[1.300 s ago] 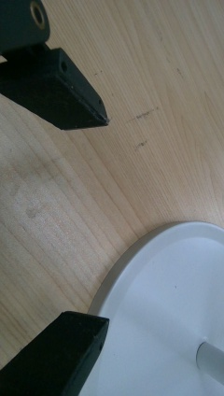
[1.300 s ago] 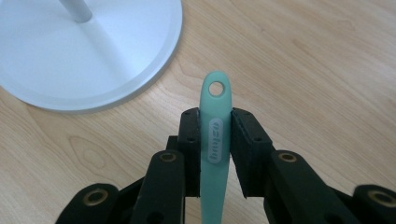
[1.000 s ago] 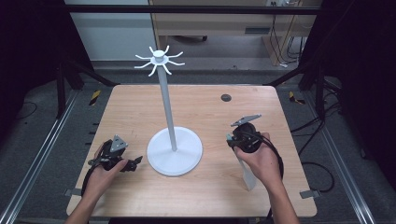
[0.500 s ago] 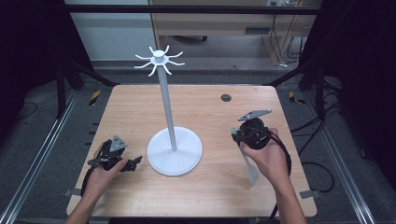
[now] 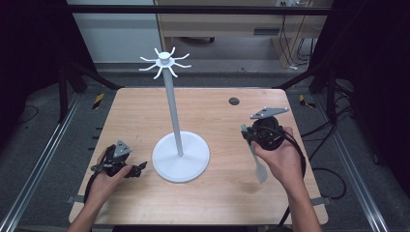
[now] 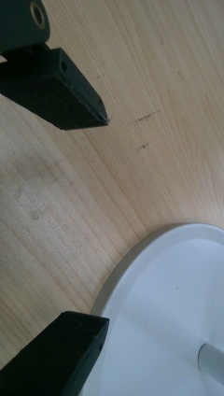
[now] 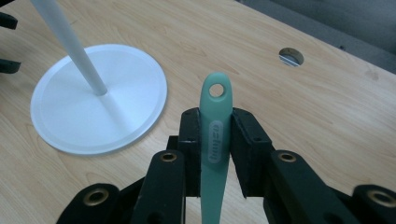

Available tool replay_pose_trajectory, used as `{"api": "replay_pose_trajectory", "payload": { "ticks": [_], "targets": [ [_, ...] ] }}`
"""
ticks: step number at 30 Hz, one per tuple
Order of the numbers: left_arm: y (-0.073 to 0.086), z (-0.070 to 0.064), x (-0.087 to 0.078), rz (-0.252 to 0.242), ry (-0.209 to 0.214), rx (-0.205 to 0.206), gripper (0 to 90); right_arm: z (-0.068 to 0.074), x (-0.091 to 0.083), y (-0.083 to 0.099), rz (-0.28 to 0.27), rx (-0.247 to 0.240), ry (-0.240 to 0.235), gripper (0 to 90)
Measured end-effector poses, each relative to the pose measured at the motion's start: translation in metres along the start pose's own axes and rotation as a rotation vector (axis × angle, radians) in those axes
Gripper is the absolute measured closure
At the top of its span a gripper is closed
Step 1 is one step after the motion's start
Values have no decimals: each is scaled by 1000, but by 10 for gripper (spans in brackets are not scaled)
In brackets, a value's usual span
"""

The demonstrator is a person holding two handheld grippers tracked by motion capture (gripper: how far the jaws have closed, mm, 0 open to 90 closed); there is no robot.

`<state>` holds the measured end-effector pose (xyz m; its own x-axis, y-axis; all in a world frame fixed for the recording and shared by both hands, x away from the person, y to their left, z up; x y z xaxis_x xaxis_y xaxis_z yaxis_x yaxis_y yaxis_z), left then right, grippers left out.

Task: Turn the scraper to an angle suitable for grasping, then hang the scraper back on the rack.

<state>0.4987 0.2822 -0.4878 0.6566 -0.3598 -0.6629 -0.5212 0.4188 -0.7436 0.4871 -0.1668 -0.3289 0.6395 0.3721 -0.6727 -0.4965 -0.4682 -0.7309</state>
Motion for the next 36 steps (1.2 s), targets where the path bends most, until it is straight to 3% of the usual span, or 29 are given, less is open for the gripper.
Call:
{"api": "replay_pose_trajectory", "payload": {
  "ticks": [14,27,36],
  "targets": [
    [0,0,0,3,0,1,42,7,-20,-15,-96,-8,8,747],
    [-1,1,0,-8,-3,-6,41,27,-39,-49,-261,-21,-20,747],
    [-1,1,-1,-12,-6,-10,38,33,-44,-64,-300,-27,-27,747]
  ]
}}
Point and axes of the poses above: each handheld gripper's, and its own axes: x roughly forward along the jaws, y roughly out of its underside, z roughly to its left, the point moved 1 cm from there along x, roughly forward along the jaws, and after that the axes turned 4 degrees about -x, right-handed, at the moved point
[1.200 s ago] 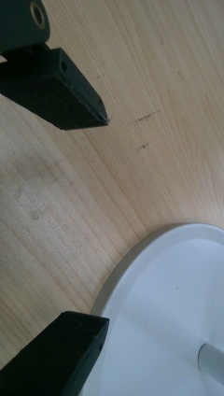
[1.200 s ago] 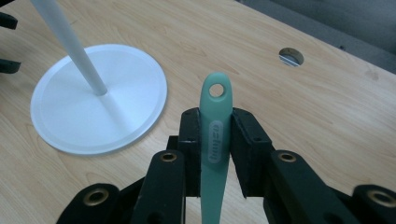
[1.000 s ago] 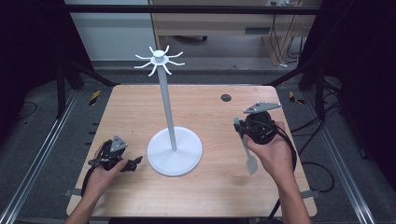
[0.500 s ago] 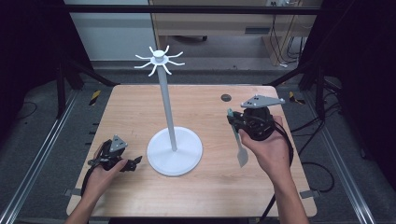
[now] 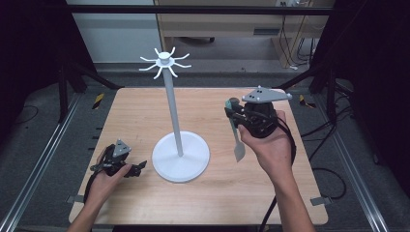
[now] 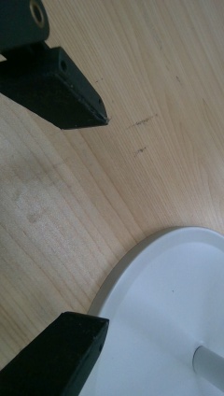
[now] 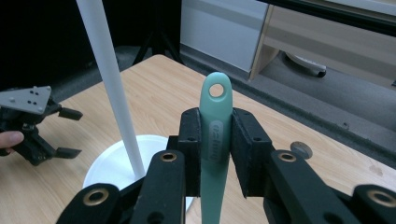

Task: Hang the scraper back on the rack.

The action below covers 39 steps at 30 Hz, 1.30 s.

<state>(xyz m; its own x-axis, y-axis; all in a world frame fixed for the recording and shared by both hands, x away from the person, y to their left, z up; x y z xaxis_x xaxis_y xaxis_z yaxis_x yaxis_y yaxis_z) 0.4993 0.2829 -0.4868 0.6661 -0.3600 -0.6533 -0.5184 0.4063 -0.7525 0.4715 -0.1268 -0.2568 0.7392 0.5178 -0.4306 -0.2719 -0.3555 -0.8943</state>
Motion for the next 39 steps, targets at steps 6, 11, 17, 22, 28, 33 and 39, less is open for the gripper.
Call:
{"api": "replay_pose_trajectory", "payload": {
  "ticks": [6,11,17,22,28,33,39],
  "targets": [
    [0,0,0,-1,0,-2,38,1,0,-6,-25,-2,1,747],
    [0,0,0,1,1,0,38,2,0,-10,-40,-2,-4,747],
    [0,0,0,1,1,0,38,3,-2,-13,-48,-6,-5,747],
    [0,0,0,2,2,1,37,4,-2,-15,-53,-6,-5,747],
    [0,-1,0,-3,3,-4,38,5,-3,-18,-57,-8,-8,747],
    [0,-1,0,-2,4,-3,38,8,-4,-24,-73,-12,-12,747],
    [0,-1,0,-2,3,0,38,12,-4,-31,-91,-15,-20,747]
  ]
}}
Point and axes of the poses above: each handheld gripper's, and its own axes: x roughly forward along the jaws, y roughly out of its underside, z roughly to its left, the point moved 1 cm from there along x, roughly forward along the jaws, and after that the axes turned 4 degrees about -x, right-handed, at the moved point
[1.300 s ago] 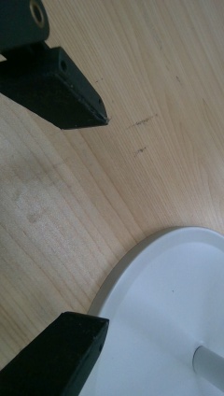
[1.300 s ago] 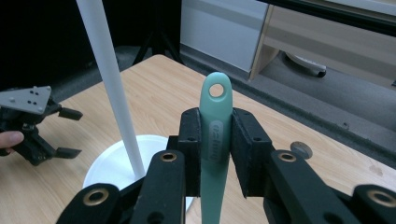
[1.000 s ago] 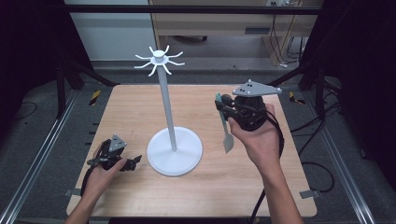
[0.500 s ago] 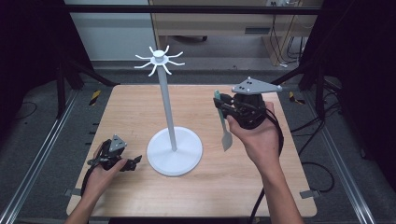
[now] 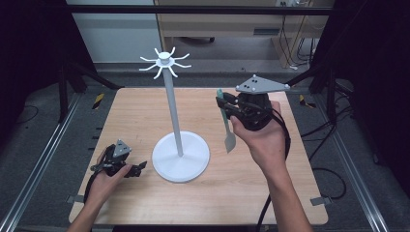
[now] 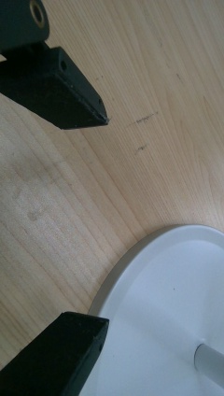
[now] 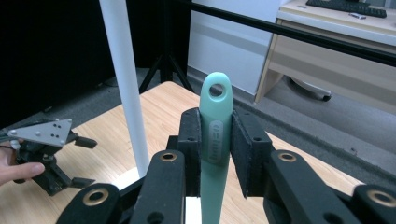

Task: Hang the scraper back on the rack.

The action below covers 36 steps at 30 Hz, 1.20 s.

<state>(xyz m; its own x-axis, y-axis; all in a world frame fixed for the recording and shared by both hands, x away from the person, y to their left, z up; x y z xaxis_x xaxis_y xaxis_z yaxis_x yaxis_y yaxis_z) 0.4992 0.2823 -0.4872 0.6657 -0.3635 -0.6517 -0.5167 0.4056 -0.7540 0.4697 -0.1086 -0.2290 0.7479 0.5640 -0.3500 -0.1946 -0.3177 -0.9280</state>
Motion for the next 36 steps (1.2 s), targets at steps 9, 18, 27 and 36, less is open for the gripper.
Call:
{"api": "replay_pose_trajectory", "payload": {
  "ticks": [9,18,27,36],
  "targets": [
    [0,0,0,-2,0,-2,38,7,1,-10,-23,-13,-13,747],
    [0,0,0,-2,1,-2,38,15,2,-20,-43,-28,-26,747],
    [0,0,0,-1,1,-1,38,25,1,-30,-64,-49,-40,747],
    [0,0,0,0,1,0,38,33,1,-38,-80,-68,-52,746]
  ]
}}
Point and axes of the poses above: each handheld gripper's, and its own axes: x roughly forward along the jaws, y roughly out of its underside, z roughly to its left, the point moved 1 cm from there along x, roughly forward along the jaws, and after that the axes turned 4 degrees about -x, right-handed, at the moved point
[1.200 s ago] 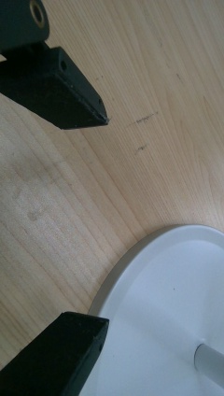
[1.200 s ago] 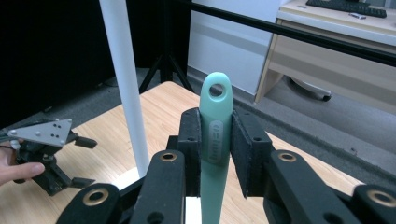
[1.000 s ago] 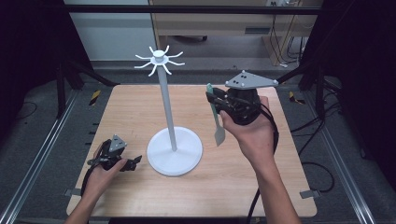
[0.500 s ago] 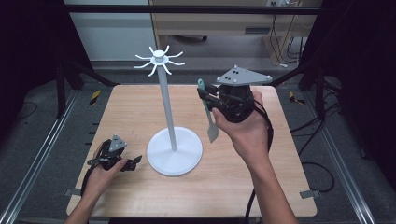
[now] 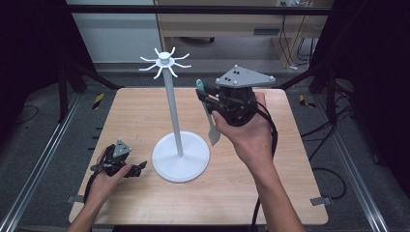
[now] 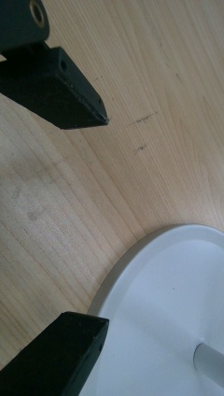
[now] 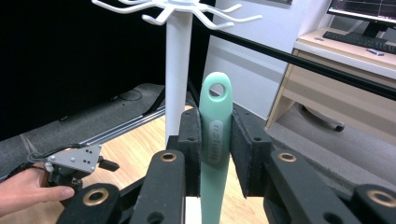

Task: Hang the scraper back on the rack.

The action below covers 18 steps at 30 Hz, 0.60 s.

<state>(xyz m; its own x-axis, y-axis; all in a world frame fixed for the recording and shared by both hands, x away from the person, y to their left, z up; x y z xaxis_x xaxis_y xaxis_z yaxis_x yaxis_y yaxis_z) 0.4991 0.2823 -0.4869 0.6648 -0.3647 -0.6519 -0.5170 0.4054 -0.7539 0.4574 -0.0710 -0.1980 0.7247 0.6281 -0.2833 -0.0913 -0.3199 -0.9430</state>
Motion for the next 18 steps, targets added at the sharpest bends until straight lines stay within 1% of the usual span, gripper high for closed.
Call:
{"api": "replay_pose_trajectory", "payload": {
  "ticks": [7,18],
  "targets": [
    [0,0,0,-2,0,-2,38,4,1,-5,-12,-5,-7,746],
    [0,-1,0,0,2,1,38,6,1,-8,-19,-9,-9,746]
  ]
}}
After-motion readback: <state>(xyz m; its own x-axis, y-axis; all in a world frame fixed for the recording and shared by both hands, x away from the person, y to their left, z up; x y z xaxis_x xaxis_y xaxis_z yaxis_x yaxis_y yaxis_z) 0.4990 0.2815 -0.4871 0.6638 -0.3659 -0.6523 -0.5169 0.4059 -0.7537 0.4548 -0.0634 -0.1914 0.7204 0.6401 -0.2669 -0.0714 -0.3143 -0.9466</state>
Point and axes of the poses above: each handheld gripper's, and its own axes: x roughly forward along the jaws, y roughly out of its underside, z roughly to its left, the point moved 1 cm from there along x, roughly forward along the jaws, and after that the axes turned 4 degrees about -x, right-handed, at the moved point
